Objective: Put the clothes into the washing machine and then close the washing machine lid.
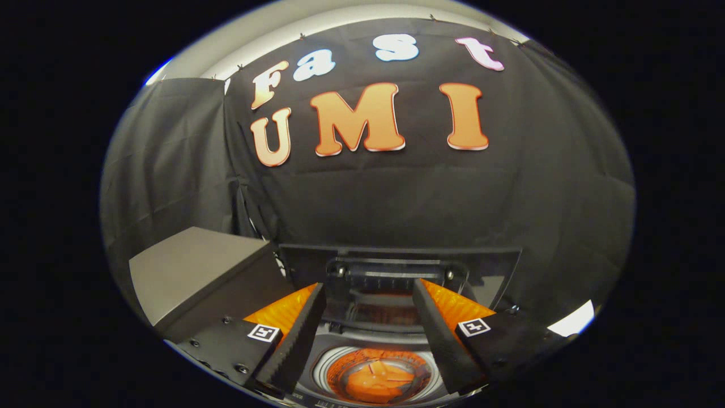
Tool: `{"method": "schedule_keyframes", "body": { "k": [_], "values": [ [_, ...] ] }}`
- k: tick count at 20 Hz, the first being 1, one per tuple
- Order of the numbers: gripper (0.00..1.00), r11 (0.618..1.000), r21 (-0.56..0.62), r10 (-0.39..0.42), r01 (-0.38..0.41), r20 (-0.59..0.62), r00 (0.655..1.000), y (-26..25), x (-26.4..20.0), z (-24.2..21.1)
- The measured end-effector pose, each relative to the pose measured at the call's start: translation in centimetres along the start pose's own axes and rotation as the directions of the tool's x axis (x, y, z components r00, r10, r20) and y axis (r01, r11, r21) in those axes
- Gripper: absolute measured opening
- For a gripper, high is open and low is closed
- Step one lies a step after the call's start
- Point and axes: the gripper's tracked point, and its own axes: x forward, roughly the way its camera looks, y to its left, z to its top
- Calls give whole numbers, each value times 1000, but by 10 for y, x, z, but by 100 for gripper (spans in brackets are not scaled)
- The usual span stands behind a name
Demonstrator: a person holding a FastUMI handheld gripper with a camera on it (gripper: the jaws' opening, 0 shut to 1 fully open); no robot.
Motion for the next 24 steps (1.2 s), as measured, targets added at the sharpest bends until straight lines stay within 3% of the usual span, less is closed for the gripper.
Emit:
{"method": "schedule_keyframes", "body": {
  "k": [8, 14, 20, 24],
  "values": [
    [99, 999, 41, 13, -13, 12, 1000, -4, 65, 44],
    [99, 1000, 0, -3, 3, -80, 997, -13, 133, 24],
    [99, 998, -7, -56, 56, -84, 995, -22, 161, 18],
    [99, 998, -11, -62, 61, -72, 995, -23, 155, 16]
  ]
}}
